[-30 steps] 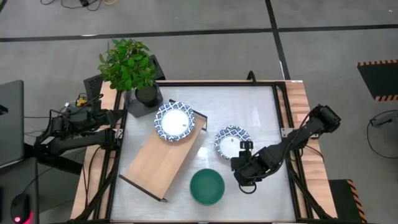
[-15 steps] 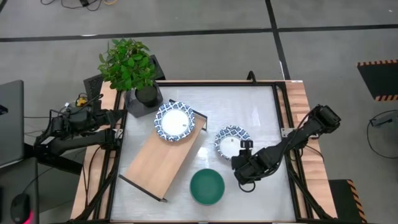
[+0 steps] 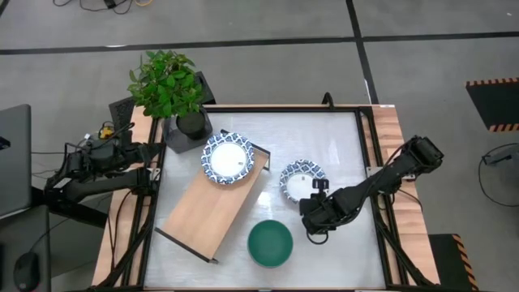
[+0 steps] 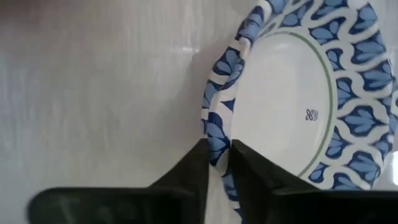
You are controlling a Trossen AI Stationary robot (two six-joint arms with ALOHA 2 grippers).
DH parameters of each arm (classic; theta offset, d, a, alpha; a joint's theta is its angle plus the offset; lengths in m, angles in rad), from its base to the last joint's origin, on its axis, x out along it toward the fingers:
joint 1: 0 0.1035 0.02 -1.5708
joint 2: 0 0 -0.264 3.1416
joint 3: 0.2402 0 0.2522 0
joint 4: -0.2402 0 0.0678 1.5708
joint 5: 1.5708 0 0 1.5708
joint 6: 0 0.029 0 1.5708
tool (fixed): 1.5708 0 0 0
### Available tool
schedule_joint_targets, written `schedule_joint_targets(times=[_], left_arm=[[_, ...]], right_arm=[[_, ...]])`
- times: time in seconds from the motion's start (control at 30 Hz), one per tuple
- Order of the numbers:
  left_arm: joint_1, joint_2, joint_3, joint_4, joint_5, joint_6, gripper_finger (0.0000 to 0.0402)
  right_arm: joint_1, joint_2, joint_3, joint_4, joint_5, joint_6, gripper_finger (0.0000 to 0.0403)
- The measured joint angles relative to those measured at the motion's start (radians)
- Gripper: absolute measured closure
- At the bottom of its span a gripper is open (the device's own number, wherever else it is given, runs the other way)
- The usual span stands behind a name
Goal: Place and stack bowls onto a shelf
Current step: Stack the white patterned bowl on the white patterned bowl on the shelf
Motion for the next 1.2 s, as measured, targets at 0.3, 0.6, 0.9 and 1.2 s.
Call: schedule_joint_targets(times=[0.3, 0.6, 0.9, 1.2], left_arm=[[0.000, 0.000, 0.000, 0.000, 0.000, 0.000, 0.0159], [0.000, 0.000, 0.000, 0.000, 0.000, 0.003, 0.0159], [0.000, 0.000, 0.000, 0.000, -0.018, 0.011, 0.0159], [0.000, 0.000, 0.000, 0.000, -0.021, 0.002, 0.0159]], right_arm=[[0.002, 0.000, 0.002, -0.001, -0.003, 0.000, 0.0384], [0.003, 0.000, 0.129, -0.193, 0.073, 0.000, 0.0384], [-0.021, 0.000, 0.347, -0.423, 0.249, -0.026, 0.0384], [-0.134, 0.000, 0.552, -0.451, 0.485, -0.211, 0.0384]])
